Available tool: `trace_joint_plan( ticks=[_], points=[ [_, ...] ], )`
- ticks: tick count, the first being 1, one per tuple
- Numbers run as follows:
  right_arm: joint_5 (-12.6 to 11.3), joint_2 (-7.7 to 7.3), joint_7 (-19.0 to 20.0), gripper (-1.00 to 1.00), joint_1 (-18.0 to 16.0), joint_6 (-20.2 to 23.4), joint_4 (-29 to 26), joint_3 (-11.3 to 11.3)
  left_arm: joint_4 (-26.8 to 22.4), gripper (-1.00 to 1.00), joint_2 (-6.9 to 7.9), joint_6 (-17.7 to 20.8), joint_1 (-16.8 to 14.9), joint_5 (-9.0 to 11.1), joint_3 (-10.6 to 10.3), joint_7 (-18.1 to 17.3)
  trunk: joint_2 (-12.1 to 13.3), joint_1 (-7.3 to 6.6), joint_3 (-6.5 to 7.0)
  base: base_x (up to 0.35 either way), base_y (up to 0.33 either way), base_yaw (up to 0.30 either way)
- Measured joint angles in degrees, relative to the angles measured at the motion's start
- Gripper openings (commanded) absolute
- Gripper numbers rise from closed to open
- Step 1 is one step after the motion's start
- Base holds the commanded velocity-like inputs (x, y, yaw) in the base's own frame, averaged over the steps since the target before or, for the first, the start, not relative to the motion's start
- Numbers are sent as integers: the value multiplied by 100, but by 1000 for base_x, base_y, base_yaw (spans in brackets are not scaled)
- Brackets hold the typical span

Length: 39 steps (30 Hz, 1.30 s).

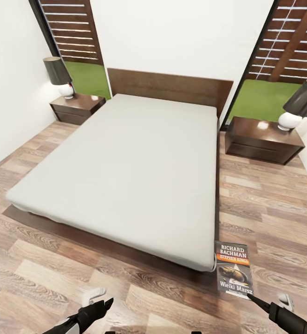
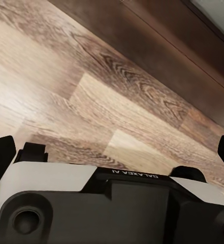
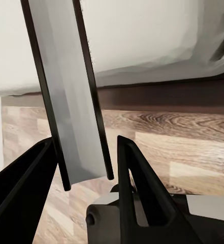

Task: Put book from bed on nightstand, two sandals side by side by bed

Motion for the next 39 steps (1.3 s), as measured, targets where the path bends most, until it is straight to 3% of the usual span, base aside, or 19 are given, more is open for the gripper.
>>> trace_joint_plan(
  ticks=[28,39],
  points=[
    [7,0,-15,-100,0,1,2,15,2,100,32,18,5,1,14,-1,0,0,0,0,0,289],
    [7,0,-12,-100,0,1,2,15,2,100,38,10,522,-2,6,-1,0,0,0,0,0,294]
  ],
)
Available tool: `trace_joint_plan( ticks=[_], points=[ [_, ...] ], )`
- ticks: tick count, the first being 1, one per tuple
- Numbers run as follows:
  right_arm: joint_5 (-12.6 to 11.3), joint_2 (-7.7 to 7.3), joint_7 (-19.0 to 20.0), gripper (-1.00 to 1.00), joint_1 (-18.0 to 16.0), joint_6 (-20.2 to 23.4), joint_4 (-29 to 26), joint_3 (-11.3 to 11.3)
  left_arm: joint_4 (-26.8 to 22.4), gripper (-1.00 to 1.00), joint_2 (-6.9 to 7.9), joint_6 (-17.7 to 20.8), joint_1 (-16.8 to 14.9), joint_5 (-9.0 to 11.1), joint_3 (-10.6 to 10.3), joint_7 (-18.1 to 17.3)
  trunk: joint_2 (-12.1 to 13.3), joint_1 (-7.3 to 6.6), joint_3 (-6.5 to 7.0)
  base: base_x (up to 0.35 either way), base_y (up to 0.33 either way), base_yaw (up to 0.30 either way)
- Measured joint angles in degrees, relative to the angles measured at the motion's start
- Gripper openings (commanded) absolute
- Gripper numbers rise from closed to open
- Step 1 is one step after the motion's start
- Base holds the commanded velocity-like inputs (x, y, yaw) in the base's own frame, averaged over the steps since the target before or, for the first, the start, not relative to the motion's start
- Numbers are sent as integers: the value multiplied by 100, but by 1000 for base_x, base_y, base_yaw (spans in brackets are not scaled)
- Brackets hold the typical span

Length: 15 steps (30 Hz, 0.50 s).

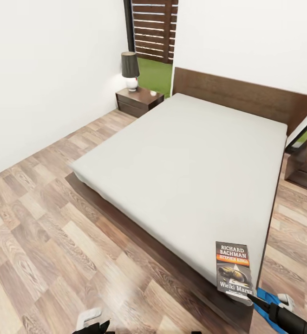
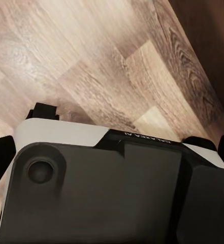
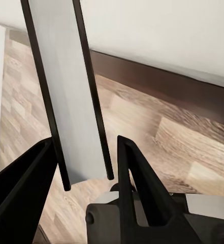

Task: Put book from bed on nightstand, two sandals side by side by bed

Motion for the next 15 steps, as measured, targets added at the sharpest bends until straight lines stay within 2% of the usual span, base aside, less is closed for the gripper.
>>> trace_joint_plan(
  ticks=[15],
  points=[
    [0,0,4,-100,0,0,0,1,2,100,-12,11,110,2,1,-1,0,0,0,0,0,293]
  ],
)
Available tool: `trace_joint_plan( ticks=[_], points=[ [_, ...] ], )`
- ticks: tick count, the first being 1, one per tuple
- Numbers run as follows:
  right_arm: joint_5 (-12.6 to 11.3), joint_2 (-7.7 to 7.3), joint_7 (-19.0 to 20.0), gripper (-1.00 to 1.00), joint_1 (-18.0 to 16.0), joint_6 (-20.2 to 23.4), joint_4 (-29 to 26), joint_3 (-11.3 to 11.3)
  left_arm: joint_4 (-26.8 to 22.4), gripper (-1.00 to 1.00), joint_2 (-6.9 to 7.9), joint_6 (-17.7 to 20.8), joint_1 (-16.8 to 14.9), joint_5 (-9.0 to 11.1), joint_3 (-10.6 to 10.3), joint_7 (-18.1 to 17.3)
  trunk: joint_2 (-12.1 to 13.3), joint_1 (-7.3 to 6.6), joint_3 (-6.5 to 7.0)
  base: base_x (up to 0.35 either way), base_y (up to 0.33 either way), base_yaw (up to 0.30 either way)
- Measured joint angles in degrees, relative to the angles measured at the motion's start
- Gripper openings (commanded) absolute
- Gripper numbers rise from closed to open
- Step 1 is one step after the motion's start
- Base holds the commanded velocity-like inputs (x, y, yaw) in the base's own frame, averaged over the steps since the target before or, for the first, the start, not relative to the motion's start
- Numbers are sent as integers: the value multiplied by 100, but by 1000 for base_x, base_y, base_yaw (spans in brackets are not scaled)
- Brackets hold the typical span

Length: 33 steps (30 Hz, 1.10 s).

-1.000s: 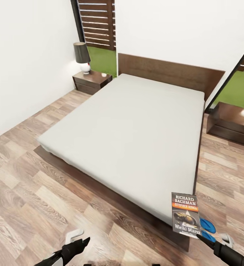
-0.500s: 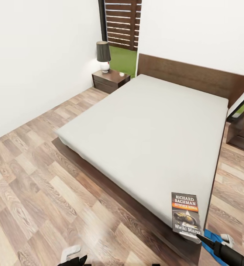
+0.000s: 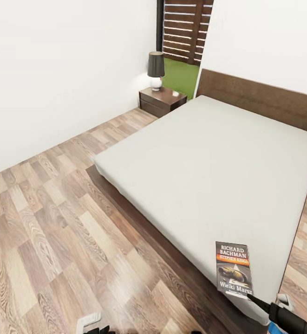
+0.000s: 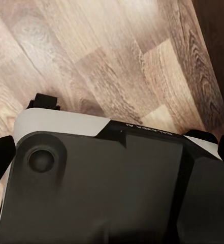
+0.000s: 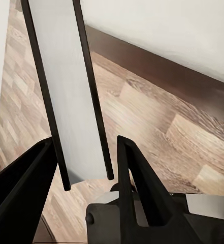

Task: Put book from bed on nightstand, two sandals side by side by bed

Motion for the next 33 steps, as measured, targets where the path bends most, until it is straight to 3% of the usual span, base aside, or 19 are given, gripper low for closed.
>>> trace_joint_plan(
  ticks=[33],
  points=[
    [0,0,-6,-100,0,0,0,0,-2,100,0,0,1,0,0,0,0,0,0,0,0,293]
  ],
)
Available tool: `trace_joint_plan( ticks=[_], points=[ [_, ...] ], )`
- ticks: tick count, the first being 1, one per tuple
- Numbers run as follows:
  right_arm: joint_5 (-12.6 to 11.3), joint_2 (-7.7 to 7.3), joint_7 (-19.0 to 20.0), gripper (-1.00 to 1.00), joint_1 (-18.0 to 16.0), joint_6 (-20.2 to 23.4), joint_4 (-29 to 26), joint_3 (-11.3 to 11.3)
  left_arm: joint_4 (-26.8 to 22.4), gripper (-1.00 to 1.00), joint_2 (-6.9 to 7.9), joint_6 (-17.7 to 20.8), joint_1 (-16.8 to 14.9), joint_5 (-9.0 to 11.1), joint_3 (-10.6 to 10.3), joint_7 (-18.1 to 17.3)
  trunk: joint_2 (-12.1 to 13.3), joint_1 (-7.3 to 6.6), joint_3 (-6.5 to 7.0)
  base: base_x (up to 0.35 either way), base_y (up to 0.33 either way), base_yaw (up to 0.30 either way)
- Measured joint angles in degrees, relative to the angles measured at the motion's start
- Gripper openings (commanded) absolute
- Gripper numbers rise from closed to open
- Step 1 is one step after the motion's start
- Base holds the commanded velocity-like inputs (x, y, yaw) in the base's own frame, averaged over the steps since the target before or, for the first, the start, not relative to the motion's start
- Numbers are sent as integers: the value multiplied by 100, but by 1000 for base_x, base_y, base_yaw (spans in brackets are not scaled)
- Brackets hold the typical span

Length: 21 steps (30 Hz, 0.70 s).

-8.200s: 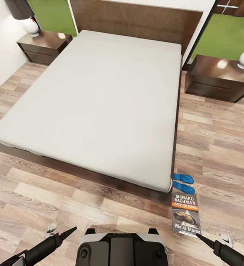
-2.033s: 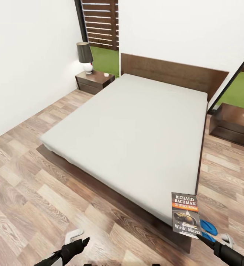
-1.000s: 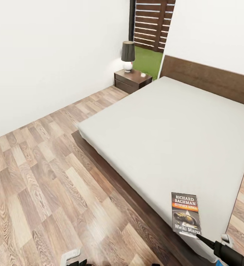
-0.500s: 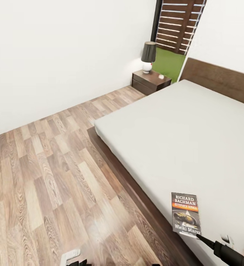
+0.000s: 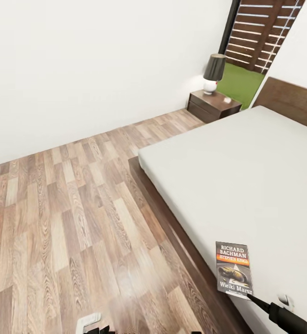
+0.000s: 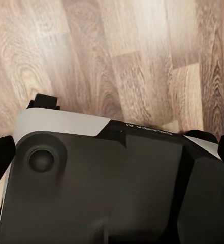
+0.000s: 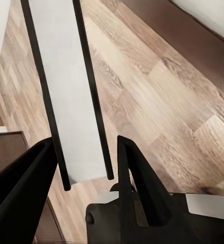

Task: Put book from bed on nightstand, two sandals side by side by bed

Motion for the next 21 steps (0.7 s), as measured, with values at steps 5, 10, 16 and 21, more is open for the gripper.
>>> trace_joint_plan(
  ticks=[5,10,16,21],
  points=[
    [0,0,1,-100,1,0,0,1,2,100,0,1,0,0,0,1,0,0,0,0,0,293],
    [0,1,6,-100,0,0,0,1,1,100,0,3,0,0,0,0,0,0,0,0,0,293],
    [0,5,14,-100,0,0,0,2,1,100,0,0,0,0,0,-1,0,0,0,0,0,293],
    [0,8,15,-100,0,0,0,0,1,100,0,1,0,0,0,1,0,0,0,0,0,293]
  ],
)
